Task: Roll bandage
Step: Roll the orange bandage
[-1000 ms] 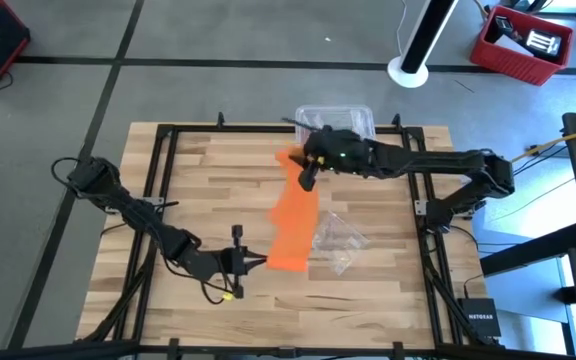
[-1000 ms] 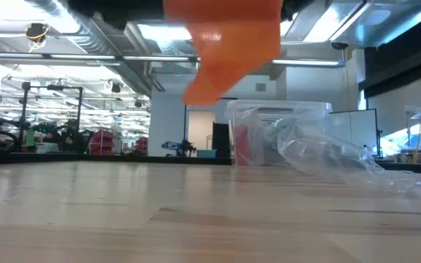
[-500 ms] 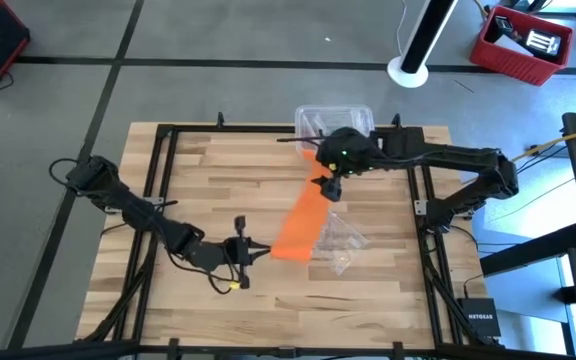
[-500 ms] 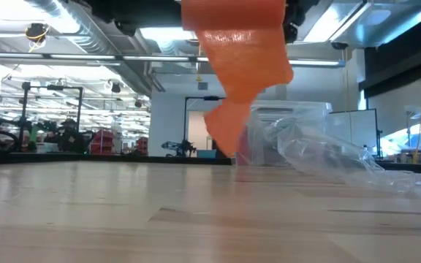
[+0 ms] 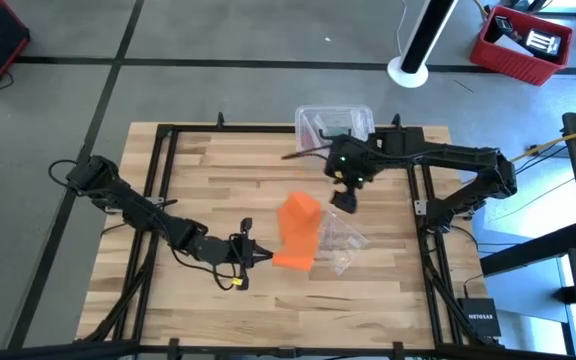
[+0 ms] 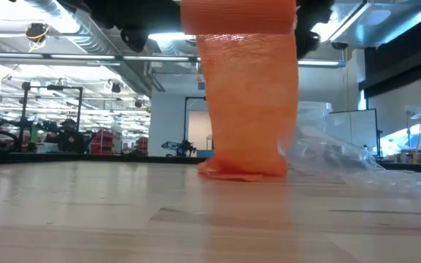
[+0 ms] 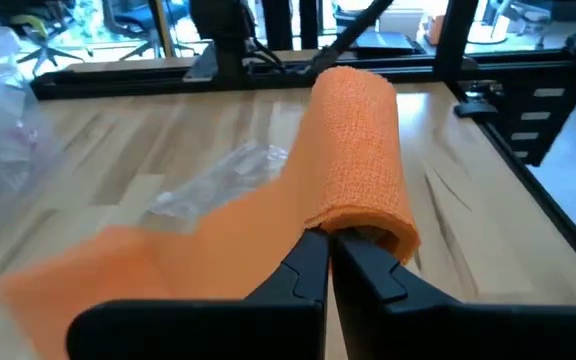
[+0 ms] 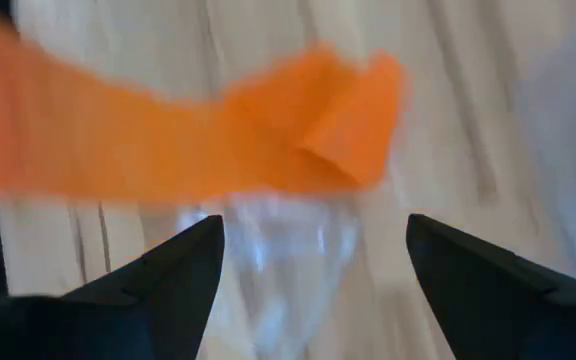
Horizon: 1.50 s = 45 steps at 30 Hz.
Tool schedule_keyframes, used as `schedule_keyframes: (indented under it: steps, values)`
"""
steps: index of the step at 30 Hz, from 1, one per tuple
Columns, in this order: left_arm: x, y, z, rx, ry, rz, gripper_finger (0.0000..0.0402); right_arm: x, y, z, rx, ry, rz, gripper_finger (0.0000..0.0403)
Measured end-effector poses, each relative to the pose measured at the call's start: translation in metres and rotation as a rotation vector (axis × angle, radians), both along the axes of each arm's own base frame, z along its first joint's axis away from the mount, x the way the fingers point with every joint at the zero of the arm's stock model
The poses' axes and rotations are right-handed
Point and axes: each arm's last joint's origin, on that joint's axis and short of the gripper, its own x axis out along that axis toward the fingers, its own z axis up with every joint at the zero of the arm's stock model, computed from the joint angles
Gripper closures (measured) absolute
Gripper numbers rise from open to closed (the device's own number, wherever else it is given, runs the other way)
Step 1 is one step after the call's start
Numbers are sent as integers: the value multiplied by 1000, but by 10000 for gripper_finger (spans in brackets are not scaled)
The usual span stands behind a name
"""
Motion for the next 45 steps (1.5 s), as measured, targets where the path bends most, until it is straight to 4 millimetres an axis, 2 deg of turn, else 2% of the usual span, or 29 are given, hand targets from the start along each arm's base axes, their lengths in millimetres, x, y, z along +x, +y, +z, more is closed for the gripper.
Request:
schedule_keyframes:
  steps: [3, 6, 11, 15, 19, 21, 26, 29, 32, 34, 38, 39, 45]
  values:
    - [2, 3, 3, 13, -29, 25, 401, -8, 6, 2, -31, 39, 3, 86]
    - [4, 7, 21, 36, -103, 34, 401, -21, 21, 14, -124, -38, 78, 86]
    - [-6, 22, 60, 86, -210, 62, 401, -49, 51, 22, -257, -377, 192, 86]
    - [-18, 40, 85, 90, -284, 109, 401, -60, 64, 7, -311, -697, 231, 86]
    - [-25, 55, 95, 80, -293, 155, 401, -54, 68, -21, -313, -915, 211, 86]
    - [-26, 59, 95, 84, -281, 165, 401, -48, 68, -29, -317, -987, 191, 86]
    - [-25, 60, 94, 85, -275, 154, 401, -28, 65, -37, -332, -1010, 161, 97]
    - [-25, 60, 94, 82, -276, 150, 401, -16, 68, -36, -311, -1021, 196, 126]
    - [-25, 59, 95, 77, -286, 134, 401, -3, 69, -40, -363, -985, 217, 178]
    - [-24, 58, 95, 65, -294, 93, 401, 5, 69, -39, -409, -976, 220, 230]
    - [-24, 55, 97, 37, -317, -5, 401, 12, 69, -32, -525, -982, 264, 368]
    - [-24, 54, 98, 25, -328, -37, 401, 12, 69, -30, -566, -983, 278, 384]
    - [-25, 49, 103, -53, -382, -214, 401, 15, 67, -4, -757, -1021, 290, 397]
